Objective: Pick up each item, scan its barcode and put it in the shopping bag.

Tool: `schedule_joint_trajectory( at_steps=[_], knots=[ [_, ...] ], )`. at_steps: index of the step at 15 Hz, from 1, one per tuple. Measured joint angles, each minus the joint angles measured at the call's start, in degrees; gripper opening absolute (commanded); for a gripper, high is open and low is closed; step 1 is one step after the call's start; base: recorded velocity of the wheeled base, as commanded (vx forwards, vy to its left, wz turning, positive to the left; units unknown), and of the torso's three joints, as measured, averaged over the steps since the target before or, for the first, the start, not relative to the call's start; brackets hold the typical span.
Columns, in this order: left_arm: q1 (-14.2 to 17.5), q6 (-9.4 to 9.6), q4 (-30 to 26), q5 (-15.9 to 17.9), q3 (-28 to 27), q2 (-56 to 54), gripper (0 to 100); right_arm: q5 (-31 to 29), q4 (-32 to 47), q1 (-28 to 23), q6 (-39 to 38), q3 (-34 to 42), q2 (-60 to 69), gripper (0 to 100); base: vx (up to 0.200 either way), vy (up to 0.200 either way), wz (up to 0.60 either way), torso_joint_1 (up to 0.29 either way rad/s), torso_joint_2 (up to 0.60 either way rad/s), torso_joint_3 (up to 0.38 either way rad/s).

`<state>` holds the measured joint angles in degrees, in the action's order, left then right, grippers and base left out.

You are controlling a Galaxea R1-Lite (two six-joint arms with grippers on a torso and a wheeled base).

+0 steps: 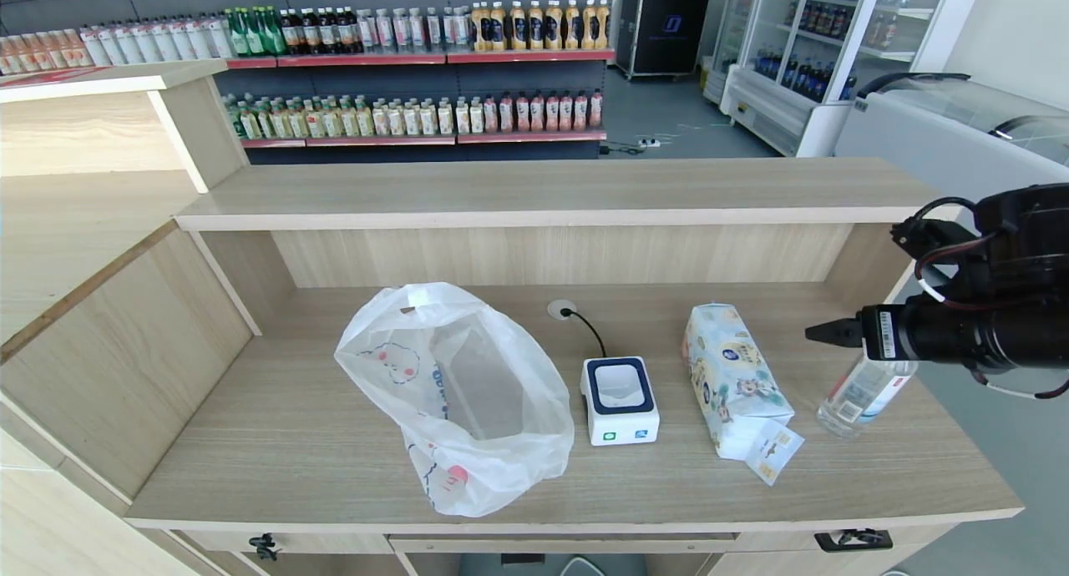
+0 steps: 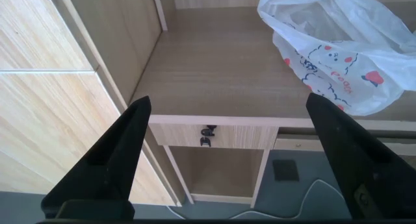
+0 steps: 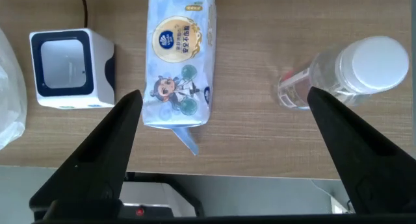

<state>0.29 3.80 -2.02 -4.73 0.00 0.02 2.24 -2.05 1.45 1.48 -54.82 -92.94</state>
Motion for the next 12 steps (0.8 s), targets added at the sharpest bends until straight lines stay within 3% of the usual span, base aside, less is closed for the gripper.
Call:
schedule_joint_trajectory(
  at_steps=[12],
  knots=[
    [-0.02,0.00,0.00,0.00,0.00,0.00,100,0.40,-6.31,2.90,1.39,-1.65,-15.10,100,0.000,0.000,0.00,0.000,0.00,0.000]
  ],
)
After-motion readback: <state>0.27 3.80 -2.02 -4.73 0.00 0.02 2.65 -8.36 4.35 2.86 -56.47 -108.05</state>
